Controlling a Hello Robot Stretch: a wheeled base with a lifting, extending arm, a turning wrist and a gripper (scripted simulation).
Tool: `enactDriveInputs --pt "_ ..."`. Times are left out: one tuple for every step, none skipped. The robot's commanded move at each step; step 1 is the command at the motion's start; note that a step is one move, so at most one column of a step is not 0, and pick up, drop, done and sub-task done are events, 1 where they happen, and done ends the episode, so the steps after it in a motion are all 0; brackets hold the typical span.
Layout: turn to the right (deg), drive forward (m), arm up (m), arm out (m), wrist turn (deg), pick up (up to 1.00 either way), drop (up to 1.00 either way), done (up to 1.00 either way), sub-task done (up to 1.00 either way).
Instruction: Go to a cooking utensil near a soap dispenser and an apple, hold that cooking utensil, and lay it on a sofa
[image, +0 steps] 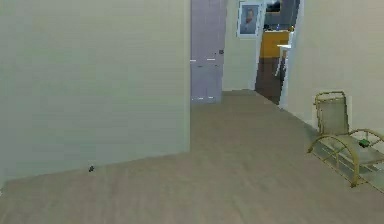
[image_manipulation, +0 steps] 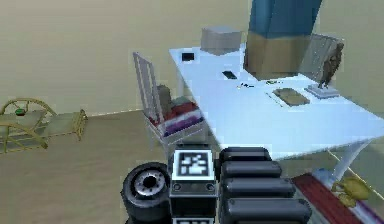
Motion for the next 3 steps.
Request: enactDriveInputs --pt "-45.0 0.00 0.00 0.00 0.0 0.00 0.00 0.00 0.00" --pt "-27.0 0.00 0.00 0.00 0.0 0.00 0.00 0.00 0.00" --pt "45.0 0.00 0.00 0.00 0.0 0.00 0.00 0.00 0.00"
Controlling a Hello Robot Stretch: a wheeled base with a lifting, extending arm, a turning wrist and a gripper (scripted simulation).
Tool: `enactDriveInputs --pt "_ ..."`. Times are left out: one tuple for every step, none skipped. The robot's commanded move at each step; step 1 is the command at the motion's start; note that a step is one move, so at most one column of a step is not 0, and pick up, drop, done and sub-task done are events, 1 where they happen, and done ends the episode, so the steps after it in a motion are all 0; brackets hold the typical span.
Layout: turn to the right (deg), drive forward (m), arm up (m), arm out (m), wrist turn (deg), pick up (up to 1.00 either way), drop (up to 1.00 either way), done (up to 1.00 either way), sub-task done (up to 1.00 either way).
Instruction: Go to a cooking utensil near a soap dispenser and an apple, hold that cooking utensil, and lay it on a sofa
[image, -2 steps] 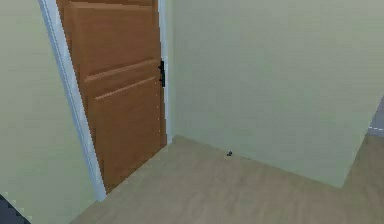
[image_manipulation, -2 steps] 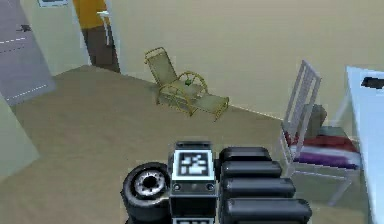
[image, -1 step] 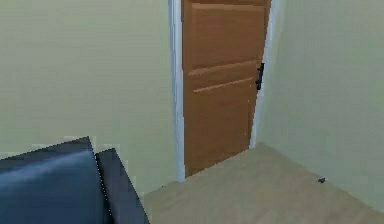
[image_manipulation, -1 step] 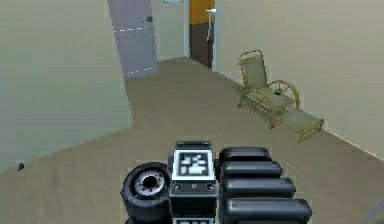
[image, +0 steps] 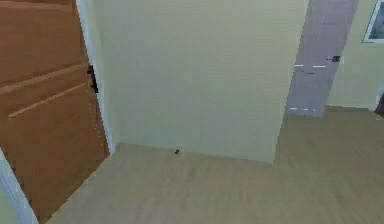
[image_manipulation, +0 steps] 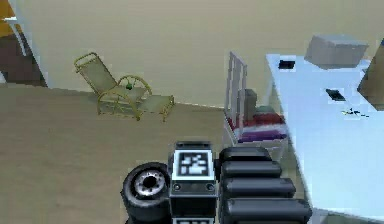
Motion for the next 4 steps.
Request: enactDriveInputs --pt "45.0 0.00 0.00 0.00 0.0 0.00 0.00 0.00 0.00" --pt "45.0 0.00 0.00 0.00 0.0 0.00 0.00 0.00 0.00" --pt "27.0 0.00 0.00 0.00 0.0 0.00 0.00 0.00 0.00" --pt "-45.0 0.00 0.00 0.00 0.0 0.00 0.00 0.00 0.00"
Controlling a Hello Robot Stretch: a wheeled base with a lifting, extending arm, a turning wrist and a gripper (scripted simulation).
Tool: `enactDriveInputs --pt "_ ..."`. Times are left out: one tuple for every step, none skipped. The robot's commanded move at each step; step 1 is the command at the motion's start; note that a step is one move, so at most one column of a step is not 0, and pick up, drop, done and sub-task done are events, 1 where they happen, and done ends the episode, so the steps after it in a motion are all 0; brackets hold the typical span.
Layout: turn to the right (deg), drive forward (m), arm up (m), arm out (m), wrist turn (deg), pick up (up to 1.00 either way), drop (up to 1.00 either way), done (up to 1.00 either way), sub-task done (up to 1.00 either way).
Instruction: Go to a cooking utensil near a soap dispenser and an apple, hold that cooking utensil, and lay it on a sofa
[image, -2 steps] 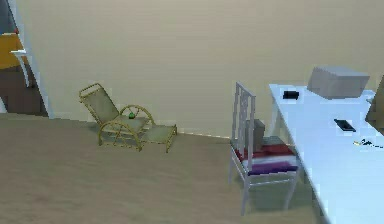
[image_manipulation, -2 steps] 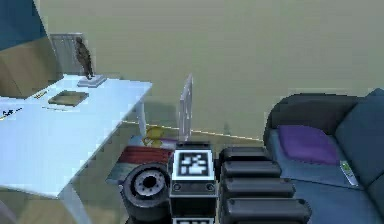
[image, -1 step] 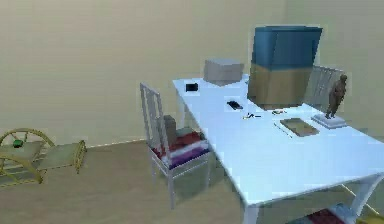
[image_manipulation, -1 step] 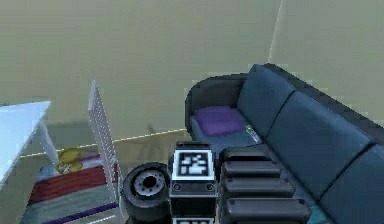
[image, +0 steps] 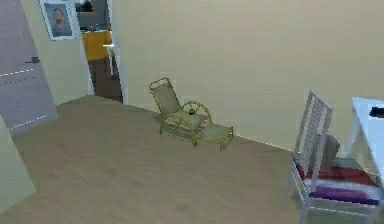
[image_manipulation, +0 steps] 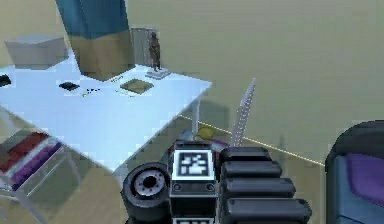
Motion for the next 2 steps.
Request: enactDriveInputs --pt "-45.0 0.00 0.00 0.00 0.0 0.00 0.00 0.00 0.00" --pt "-45.0 0.00 0.00 0.00 0.0 0.00 0.00 0.00 0.00"
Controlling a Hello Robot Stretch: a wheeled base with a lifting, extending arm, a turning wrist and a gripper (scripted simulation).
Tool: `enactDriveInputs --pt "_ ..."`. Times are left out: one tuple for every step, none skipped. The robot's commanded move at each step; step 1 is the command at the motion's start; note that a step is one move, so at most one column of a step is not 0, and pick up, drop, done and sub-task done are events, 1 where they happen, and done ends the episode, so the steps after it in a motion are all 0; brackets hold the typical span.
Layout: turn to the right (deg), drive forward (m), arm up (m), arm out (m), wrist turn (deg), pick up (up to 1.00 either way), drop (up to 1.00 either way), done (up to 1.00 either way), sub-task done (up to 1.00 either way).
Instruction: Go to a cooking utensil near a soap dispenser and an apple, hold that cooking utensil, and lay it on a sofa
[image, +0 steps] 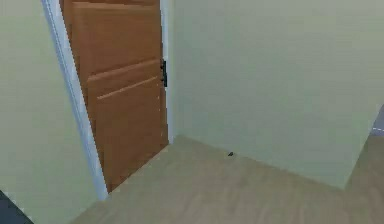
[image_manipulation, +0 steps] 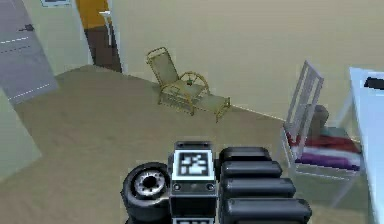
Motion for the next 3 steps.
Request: enactDriveInputs --pt "-36.0 0.00 0.00 0.00 0.0 0.00 0.00 0.00 0.00" --pt "-45.0 0.00 0.00 0.00 0.0 0.00 0.00 0.00 0.00" --pt "-45.0 0.00 0.00 0.00 0.0 0.00 0.00 0.00 0.00"
